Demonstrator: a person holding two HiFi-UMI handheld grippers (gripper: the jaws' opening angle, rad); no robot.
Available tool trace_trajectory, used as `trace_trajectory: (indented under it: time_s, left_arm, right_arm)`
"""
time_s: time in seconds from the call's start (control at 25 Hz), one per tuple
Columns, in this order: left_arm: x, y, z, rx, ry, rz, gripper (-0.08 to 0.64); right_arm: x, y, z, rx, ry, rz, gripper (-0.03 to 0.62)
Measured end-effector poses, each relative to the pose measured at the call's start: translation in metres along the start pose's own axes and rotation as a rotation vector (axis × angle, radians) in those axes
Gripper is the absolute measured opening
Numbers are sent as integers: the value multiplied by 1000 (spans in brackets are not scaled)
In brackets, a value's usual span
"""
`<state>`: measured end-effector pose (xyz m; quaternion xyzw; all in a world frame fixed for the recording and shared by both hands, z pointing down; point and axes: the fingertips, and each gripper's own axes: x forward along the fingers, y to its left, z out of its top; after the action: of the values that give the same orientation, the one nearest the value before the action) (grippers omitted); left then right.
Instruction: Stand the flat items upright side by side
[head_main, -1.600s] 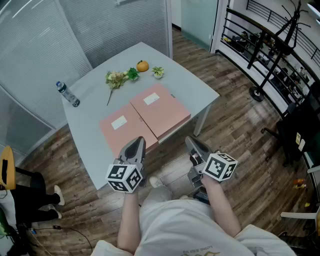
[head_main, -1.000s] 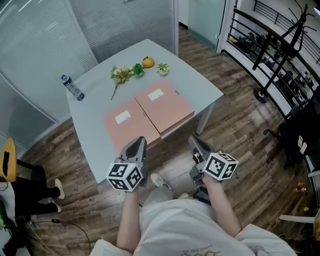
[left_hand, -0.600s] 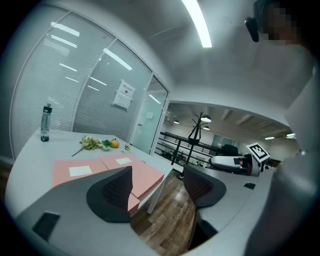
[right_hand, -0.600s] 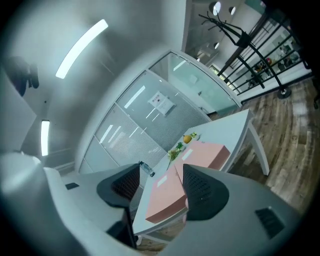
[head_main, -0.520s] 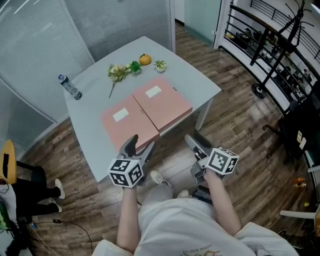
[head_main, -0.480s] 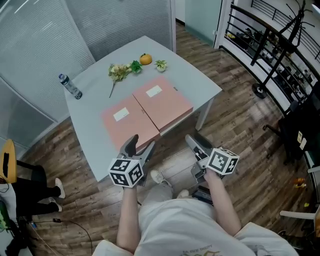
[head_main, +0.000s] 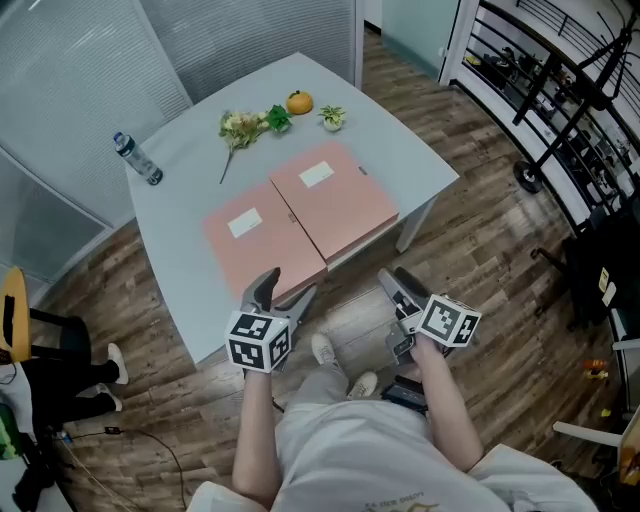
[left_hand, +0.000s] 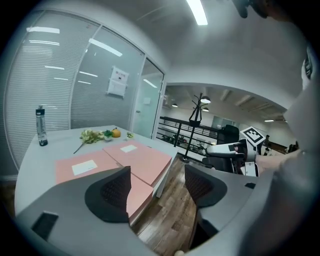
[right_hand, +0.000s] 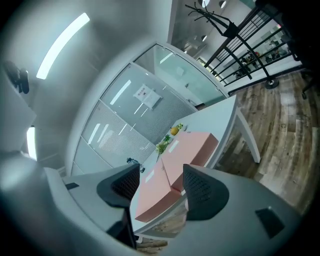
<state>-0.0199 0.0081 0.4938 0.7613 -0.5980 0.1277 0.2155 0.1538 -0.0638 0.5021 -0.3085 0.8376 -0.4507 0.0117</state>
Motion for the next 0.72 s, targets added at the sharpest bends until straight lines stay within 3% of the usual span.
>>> trace_trajectory:
  time_s: [0.72]
  left_arm:
    - [160, 53, 7, 173, 296, -237, 319]
  right_arm:
    - [94, -74, 18, 105, 28, -229, 298]
